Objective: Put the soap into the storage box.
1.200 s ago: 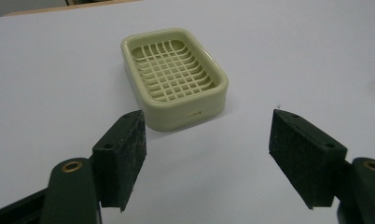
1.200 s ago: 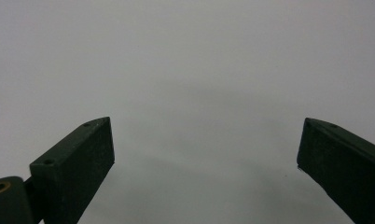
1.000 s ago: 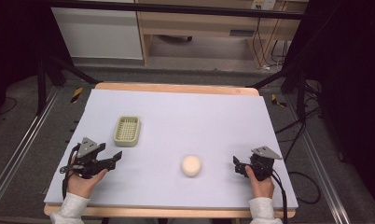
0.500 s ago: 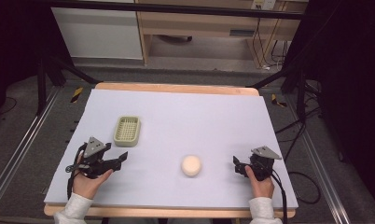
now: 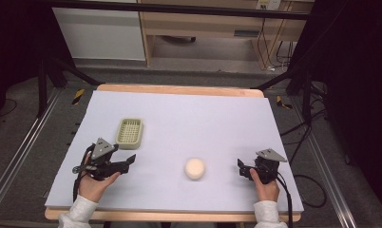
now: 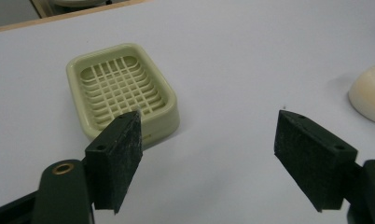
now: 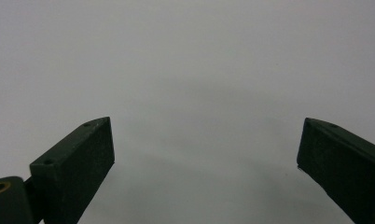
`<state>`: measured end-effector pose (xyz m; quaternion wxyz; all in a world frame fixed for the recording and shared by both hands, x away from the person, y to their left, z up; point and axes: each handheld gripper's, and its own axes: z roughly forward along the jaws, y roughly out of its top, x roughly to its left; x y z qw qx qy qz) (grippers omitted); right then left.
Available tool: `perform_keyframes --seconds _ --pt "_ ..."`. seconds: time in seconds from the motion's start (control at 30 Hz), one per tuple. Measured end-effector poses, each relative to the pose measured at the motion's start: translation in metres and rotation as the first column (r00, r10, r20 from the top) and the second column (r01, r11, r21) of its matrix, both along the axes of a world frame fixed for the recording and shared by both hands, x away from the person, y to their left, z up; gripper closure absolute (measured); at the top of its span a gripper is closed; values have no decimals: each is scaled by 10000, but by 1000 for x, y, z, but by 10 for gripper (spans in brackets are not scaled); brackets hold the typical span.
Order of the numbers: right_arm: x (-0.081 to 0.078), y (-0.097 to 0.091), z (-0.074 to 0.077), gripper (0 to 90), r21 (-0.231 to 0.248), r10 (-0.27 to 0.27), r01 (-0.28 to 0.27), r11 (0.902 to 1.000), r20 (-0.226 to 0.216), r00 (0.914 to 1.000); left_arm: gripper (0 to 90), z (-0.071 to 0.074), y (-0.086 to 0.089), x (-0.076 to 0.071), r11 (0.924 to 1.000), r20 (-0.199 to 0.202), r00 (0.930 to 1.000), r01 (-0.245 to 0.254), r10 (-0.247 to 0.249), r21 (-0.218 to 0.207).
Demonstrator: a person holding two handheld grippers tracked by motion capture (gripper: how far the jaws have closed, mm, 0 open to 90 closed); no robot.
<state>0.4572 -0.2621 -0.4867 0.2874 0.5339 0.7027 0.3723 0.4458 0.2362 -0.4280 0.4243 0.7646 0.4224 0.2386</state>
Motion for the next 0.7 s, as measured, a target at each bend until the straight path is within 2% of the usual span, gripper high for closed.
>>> perform_keyframes --seconds 0.13,0.23,0.33,0.7 --pt "0 0 0 43 -38 -20 20 10000 15 10000 227 4 -6 1 9998 -3 9998 175 -175 47" --pt "0 0 0 43 53 -3 4 10000 -51 10000 224 7 -12 3 9997 17 9997 247 -247 -67" --pt "0 0 0 43 -6 -3 3 10000 -20 10000 219 10 -20 5 9989 -34 9989 466 -466 53" --pt "1 0 0 43 -28 19 -19 10000 -25 10000 213 13 -43 8 9961 -42 9961 877 -877 96"
